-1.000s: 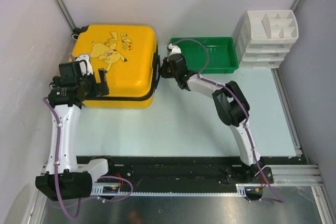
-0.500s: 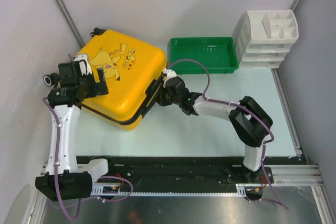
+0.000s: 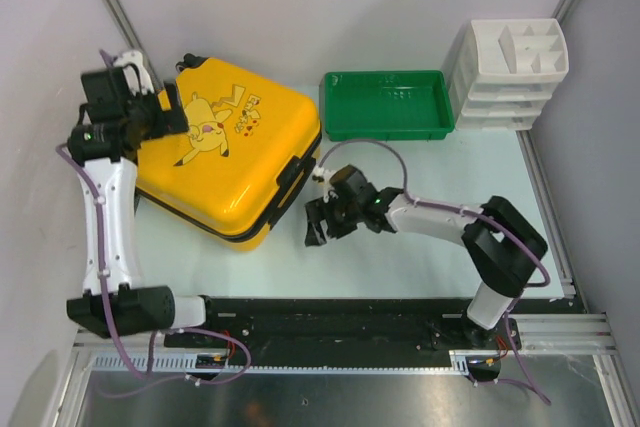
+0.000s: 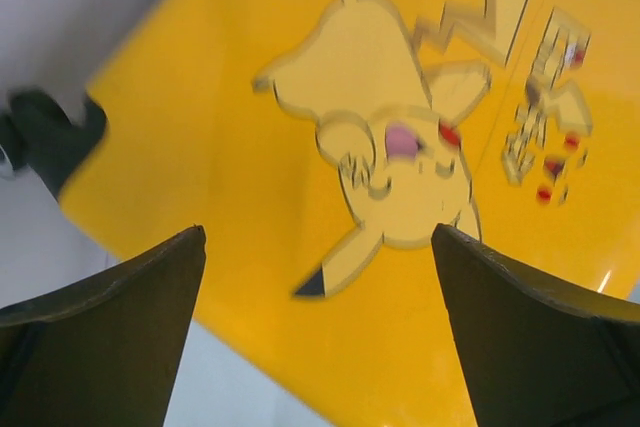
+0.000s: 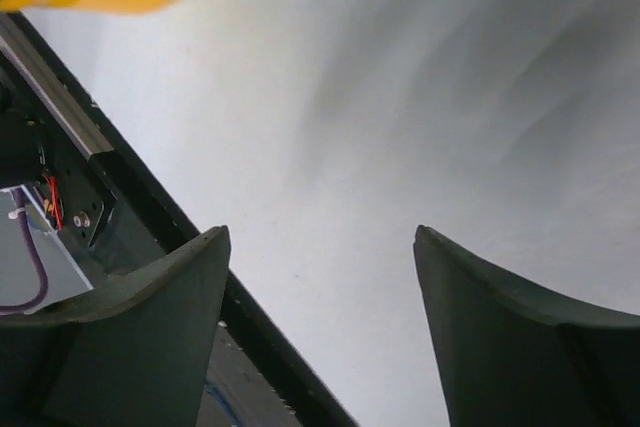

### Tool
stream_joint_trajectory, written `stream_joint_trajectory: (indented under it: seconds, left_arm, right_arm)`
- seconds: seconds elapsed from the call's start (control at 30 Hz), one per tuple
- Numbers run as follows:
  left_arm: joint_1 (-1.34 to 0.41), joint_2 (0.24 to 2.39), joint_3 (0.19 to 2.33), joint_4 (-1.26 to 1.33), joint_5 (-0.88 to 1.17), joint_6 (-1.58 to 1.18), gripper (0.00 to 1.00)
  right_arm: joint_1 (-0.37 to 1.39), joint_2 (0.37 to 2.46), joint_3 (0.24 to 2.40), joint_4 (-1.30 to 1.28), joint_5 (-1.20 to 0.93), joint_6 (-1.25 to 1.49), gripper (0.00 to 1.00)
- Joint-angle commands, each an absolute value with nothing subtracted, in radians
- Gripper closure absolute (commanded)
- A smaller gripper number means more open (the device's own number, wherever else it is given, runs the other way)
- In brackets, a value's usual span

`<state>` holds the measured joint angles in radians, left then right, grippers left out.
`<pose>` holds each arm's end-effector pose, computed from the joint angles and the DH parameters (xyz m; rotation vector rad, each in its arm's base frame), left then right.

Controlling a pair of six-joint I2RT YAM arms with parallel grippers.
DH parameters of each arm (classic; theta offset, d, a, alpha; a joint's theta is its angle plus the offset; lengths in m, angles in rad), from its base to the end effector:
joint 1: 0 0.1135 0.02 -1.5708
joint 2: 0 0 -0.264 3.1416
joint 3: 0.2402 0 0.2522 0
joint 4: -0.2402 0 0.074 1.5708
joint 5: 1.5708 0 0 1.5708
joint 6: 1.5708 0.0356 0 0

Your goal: Open, take out, and arrange the luggage

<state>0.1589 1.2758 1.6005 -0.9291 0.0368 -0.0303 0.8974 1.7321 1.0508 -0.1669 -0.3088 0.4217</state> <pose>0.2435 0.0377 0.4388 -0.1845 2.1671 0.0334 0.2172 0.2896 0.1855 -0.7614 2.4915 0.9221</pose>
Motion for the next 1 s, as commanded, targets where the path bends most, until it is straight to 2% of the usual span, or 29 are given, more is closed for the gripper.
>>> stream_joint_trajectory:
  seconds: [0.0, 0.07, 0.17, 0.37, 0.53, 0.7, 0.87, 0.97]
  left_arm:
    - [0.209, 1.454, 1.828, -0.881, 0.120, 0.029, 0.00]
    - [0.215, 1.585, 1.958, -0.879, 0.120, 0.052, 0.00]
    - [0.222, 1.760, 2.139, -0.876, 0.086, 0.046, 0.00]
    - [0.290, 2.028, 2.454, -0.870, 0.299, -0.076, 0.00]
    - [0.287, 2.175, 2.485, -0.831, 0.440, -0.077, 0.00]
    - [0.290, 2.259, 2.480, -0.816, 0.489, -0.095, 0.00]
    - [0.276, 2.327, 2.445, -0.811, 0.768, -0.075, 0.00]
    - [0.241, 2.318, 2.369, -0.810, 0.856, -0.034, 0.00]
  right_arm:
    - [0.792, 1.626, 1.077, -0.187, -0.417, 0.282, 0.16]
    - [0.721, 1.609, 1.077, -0.202, -0.443, 0.232, 0.06]
    - [0.628, 1.569, 1.077, -0.212, -0.495, 0.146, 0.00]
    - [0.463, 1.529, 1.083, -0.167, -0.595, 0.135, 0.00]
    - [0.344, 1.517, 1.083, -0.083, -0.658, 0.132, 0.00]
    - [0.272, 1.526, 1.094, -0.045, -0.707, 0.117, 0.00]
    - [0.180, 1.560, 1.121, 0.030, -0.762, 0.150, 0.00]
    - [0.134, 1.580, 1.140, 0.077, -0.817, 0.158, 0.00]
